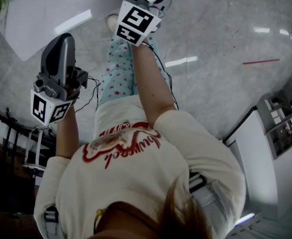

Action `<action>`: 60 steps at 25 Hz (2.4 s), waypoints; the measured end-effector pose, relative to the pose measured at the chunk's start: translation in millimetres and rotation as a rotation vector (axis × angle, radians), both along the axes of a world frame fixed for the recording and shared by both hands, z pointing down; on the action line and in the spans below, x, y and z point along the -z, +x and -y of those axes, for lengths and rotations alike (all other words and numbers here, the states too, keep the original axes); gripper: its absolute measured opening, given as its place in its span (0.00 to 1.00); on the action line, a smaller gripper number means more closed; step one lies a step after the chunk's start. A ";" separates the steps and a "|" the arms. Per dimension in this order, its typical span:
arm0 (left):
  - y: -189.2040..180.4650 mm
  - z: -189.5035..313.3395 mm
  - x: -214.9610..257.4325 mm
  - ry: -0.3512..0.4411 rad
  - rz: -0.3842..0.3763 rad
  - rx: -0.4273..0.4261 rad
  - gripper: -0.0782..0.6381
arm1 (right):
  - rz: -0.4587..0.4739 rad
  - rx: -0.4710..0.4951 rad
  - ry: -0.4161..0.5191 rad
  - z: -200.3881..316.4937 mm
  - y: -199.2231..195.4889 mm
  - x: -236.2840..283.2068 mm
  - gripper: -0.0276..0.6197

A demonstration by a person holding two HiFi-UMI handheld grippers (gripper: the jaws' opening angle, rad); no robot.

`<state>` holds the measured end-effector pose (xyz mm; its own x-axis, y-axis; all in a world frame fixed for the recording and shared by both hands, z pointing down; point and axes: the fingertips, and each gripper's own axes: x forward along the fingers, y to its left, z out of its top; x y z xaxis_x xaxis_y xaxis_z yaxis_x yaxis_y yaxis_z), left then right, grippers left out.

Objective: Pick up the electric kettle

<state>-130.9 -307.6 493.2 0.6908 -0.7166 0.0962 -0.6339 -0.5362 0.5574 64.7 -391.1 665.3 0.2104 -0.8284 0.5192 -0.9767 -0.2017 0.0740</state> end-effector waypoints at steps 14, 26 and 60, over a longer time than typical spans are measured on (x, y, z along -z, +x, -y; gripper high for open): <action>-1.1 2.9 2.0 -0.024 0.006 0.006 0.13 | 0.016 -0.046 0.093 27.0 37.2 12.9 0.17; -12.7 20.5 7.7 -0.035 0.037 0.054 0.13 | 0.006 0.011 0.138 54.8 47.7 40.9 0.19; -26.0 53.8 134.5 0.207 0.014 0.022 0.13 | 0.137 0.188 0.367 94.7 -6.3 281.9 0.20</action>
<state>-156.9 -361.4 358.7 0.6743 -0.7370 -0.0453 -0.6535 -0.6242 0.4281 58.4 -485.8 383.4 -0.0121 -0.9805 0.1960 -0.9947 -0.0083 -0.1028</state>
